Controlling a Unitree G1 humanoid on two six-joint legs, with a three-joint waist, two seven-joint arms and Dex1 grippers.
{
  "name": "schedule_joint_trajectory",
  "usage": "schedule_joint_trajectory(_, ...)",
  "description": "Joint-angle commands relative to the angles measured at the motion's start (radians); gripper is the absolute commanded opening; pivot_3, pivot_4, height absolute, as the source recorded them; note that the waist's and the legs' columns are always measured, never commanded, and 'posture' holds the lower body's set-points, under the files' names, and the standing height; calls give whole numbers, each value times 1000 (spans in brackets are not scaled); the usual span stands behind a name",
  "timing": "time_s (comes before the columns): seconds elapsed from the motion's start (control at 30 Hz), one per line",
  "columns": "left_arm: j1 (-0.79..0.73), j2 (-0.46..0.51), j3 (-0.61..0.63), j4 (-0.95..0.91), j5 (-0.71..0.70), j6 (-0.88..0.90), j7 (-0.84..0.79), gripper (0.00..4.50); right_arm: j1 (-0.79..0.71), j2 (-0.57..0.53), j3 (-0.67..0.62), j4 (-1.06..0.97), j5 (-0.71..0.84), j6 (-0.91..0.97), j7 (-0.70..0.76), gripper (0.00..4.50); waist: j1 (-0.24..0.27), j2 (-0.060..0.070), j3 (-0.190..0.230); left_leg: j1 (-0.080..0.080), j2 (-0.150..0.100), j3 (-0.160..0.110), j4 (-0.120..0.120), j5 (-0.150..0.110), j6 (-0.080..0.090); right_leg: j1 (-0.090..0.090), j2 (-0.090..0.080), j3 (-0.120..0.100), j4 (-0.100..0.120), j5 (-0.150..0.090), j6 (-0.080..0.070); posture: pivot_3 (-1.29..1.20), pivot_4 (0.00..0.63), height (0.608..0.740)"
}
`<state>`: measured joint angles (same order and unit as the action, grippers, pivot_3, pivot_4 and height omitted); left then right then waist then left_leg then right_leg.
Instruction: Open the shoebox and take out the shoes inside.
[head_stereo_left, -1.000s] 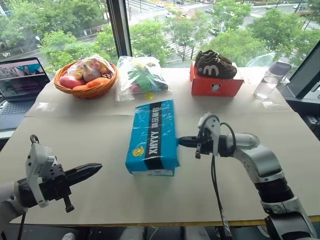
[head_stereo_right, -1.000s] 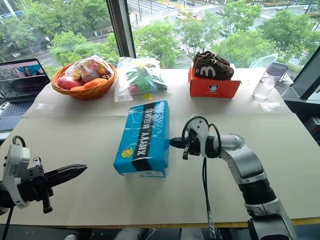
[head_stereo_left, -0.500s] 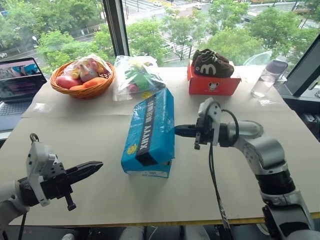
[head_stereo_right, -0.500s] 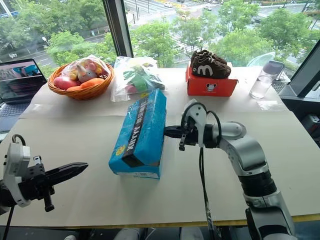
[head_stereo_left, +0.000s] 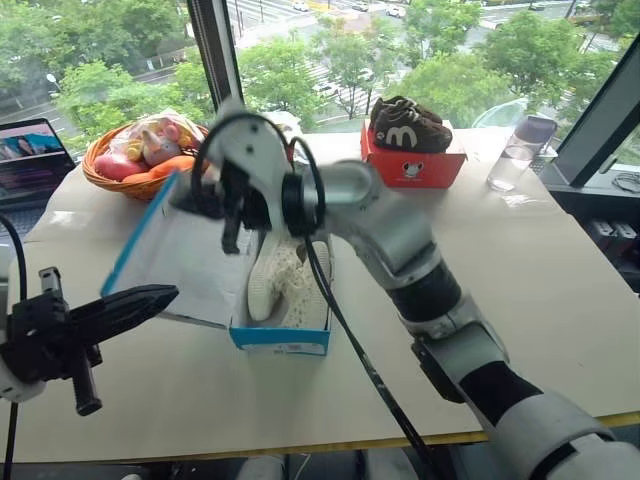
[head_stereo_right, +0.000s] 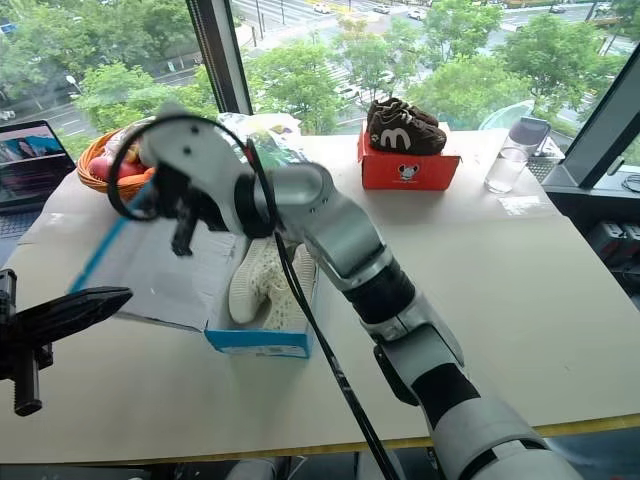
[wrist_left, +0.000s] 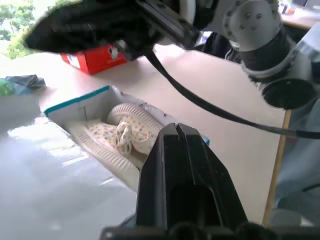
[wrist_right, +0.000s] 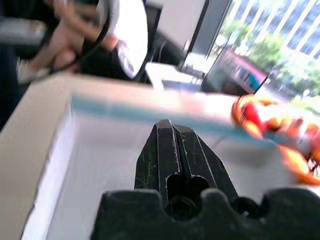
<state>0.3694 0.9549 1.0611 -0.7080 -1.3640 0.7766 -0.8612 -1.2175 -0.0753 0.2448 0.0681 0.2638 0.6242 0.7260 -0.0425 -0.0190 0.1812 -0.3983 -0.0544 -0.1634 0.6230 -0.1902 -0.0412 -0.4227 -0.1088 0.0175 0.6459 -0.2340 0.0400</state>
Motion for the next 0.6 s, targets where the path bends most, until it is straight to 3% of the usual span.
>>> schedule_joint_trajectory(0.03,18,2,43,-13,-19,4,10,0,27,-42,-54,-2,16,-1,6,52,-1,-2,-1,0,0,0,0,0,0,0,0,0,0,0,0,0,150,740)
schedule_joint_trajectory(0.23,10,27,1,74,158,-33,-12,0,125,-118,7,-43,-59,-55,15,52,-12,-2,-1,2,4,4,0,0,0,-1,3,1,1,-2,2,0,150,740)
schedule_joint_trajectory(0.33,8,68,-64,143,292,-69,-81,0,156,-175,84,-55,-104,-8,53,52,-20,-1,-1,3,6,4,-2,0,0,-1,6,1,2,-2,1,0,150,740)
schedule_joint_trajectory(0.6,-101,96,-245,321,449,-166,-221,0,204,-300,191,-159,-94,89,204,52,-27,-1,-1,3,10,5,-3,0,0,-2,10,4,1,-2,0,0,150,740)
